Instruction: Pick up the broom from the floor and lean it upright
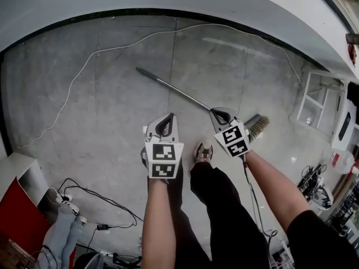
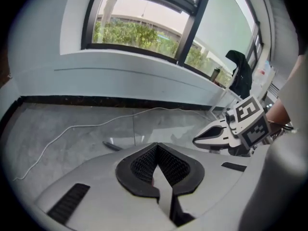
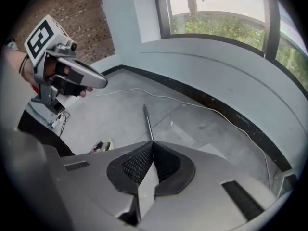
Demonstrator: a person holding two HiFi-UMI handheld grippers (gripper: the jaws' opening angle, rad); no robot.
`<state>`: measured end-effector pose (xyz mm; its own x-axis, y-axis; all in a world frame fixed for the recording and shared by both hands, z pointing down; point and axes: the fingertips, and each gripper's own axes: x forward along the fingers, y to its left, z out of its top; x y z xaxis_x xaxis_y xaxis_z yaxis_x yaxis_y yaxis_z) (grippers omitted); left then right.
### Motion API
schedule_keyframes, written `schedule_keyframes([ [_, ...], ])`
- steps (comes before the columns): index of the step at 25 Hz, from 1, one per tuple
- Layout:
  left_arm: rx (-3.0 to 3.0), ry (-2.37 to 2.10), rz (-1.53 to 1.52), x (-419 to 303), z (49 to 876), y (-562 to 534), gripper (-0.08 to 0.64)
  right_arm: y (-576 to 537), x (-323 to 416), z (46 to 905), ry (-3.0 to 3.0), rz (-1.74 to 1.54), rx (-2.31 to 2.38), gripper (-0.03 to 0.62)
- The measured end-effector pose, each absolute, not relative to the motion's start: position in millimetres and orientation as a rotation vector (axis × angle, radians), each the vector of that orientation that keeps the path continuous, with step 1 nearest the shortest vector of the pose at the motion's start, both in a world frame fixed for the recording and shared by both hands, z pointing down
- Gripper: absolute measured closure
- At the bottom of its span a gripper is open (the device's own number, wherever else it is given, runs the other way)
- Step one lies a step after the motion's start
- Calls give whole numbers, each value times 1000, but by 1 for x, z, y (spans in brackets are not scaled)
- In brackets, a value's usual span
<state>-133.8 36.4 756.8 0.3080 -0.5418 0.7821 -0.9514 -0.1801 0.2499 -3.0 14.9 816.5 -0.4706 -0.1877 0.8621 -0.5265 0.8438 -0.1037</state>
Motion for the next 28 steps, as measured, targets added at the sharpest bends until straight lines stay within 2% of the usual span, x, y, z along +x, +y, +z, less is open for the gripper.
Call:
schedule_keyframes([
  [7,1856,-1229,827,-146,788,24,558,19,-8,882,-1989,374,441,584],
  [13,1862,-1248,799,-161,792,7,558,27,-11,929,-1926,337,397,581],
  [14,1864,-1240,793,-161,794,4,558,27,-12,937,-1916,322,390,558],
  [15,1862,-1230,788,-161,797,3,558,27,-14,945,-1908,313,379,487],
  [16,1858,-1218,789,-162,801,4,558,28,-17,954,-1902,309,363,476],
  [28,1789,-1198,845,-202,833,17,558,22,-48,1018,-1863,246,287,492],
])
